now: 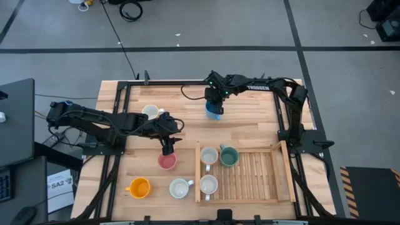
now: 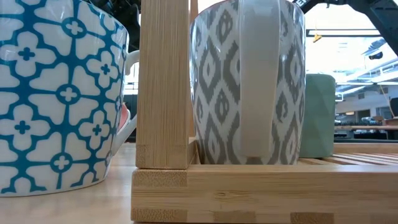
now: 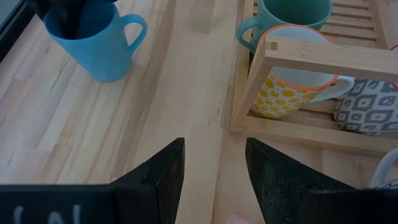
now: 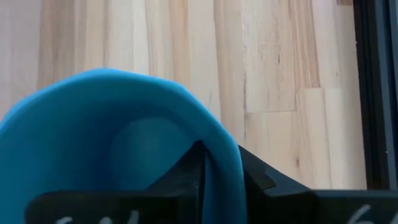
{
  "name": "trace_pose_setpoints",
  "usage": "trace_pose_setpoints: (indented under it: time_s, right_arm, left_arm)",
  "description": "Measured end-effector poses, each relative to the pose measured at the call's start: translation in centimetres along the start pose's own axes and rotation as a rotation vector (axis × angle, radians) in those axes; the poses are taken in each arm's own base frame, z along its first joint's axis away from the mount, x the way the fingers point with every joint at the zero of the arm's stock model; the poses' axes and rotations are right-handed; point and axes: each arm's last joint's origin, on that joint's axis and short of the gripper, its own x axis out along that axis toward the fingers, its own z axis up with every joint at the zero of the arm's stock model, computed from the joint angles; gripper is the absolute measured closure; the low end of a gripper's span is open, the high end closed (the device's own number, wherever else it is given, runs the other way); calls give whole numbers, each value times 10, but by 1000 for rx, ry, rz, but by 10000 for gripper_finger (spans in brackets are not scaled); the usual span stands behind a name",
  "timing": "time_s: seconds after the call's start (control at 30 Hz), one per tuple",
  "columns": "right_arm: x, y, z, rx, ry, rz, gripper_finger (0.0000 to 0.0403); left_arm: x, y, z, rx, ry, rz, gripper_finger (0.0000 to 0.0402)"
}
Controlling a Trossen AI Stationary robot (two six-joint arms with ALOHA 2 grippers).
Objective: Place coffee mugs
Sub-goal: Put the blue mug on the shelf
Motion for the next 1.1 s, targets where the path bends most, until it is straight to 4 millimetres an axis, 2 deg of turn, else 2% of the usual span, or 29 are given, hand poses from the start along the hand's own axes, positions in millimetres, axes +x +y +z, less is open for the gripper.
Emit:
trace_pose_setpoints:
  time_s: [0.3, 0.5, 0.83, 1.1]
  right_arm:
    - [0, 0, 0, -1, -4, 0, 333]
    - [-1, 0, 0, -1, -3, 4, 356]
    - [-1, 0, 1, -1, -5, 2, 356]
    - [-16, 0, 3, -7, -24, -37, 363]
  left_arm:
    - [0, 0, 0, 0, 0, 0, 225]
    - [0, 0, 0, 0, 0, 0, 225]
    - [0, 0, 0, 0, 0, 0, 225]
    - [0, 0, 0, 0, 0, 0, 225]
